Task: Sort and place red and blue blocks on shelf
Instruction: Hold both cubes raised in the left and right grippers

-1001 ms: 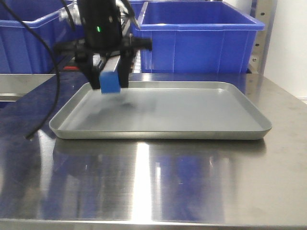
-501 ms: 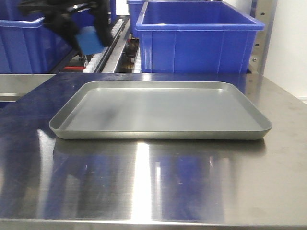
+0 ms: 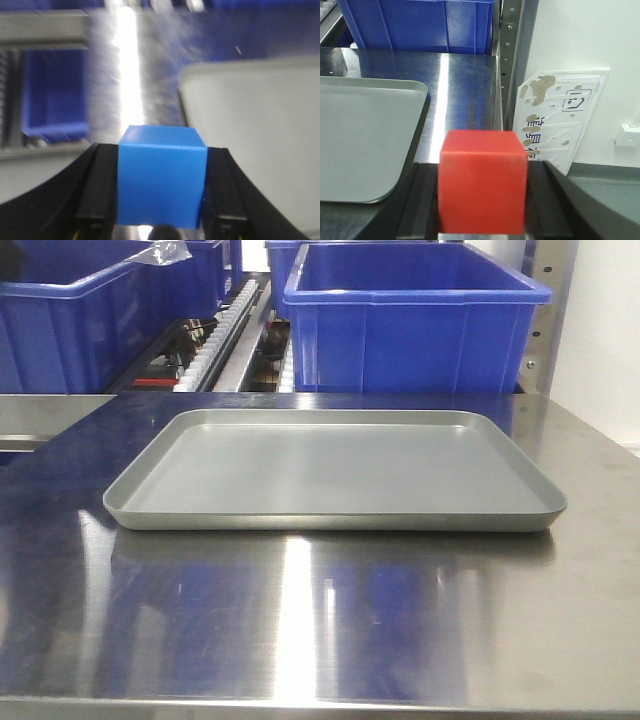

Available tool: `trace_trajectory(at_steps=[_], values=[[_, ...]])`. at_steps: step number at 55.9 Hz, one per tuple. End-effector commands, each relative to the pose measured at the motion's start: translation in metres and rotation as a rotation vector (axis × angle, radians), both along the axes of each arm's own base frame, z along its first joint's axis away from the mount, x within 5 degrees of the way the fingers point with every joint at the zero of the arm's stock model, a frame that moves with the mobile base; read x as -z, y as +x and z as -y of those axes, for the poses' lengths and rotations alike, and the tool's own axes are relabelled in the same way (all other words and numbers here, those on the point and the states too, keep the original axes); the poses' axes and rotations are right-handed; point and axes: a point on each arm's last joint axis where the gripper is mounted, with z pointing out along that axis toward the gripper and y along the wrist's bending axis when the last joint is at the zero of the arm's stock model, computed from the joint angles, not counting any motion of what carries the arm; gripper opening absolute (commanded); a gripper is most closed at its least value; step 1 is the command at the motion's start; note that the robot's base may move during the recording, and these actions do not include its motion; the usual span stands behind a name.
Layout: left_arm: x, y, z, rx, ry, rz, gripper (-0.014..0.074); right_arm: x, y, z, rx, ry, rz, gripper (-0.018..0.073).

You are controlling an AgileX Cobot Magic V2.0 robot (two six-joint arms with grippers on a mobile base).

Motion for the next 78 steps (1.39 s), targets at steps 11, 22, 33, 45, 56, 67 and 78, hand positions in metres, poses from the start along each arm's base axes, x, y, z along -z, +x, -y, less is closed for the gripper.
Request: trace_trajectory(at_steps=[11,22,33,45,56,67,78], values=[[-0.012,-0.068,-0.026,-0.086,-0.036,0.335,0.0307,-0.018,0.002,0.001,0.006,-0.003,0.112,0.0405],[-0.003,-0.111,-0.033,-0.09,-0.054,0.428,0.0307,-0.018,0.002,0.001,0.006,-0.003,0.112,0.0405],[-0.01,-0.144,-0.039,-0.088,-0.05,0.564,0.0307,-0.018,0.002,0.001,0.006,-0.003,0.112,0.0405],[-0.018,-0.163,-0.042,-0.087,-0.046,0.65,0.0307,-0.018,0.002,0.001,0.006,-0.003,0.112,0.0405],[-0.017,-0.163,-0.042,-0.087,-0.046,0.649,0.0307,-0.018,0.002,0.001,0.006,-0.003,0.112,0.0405],[-0.017,-0.163,-0.042,-0.087,-0.045,0.644,0.0307,-0.018,0.002,0.001,0.006,-0.003,0.112,0.0405],[-0.017,-0.163,-0.042,-0.087,-0.045,0.644,0.0307,-0.018,0.002,0.001,0.006,-0.003,0.112,0.0405]])
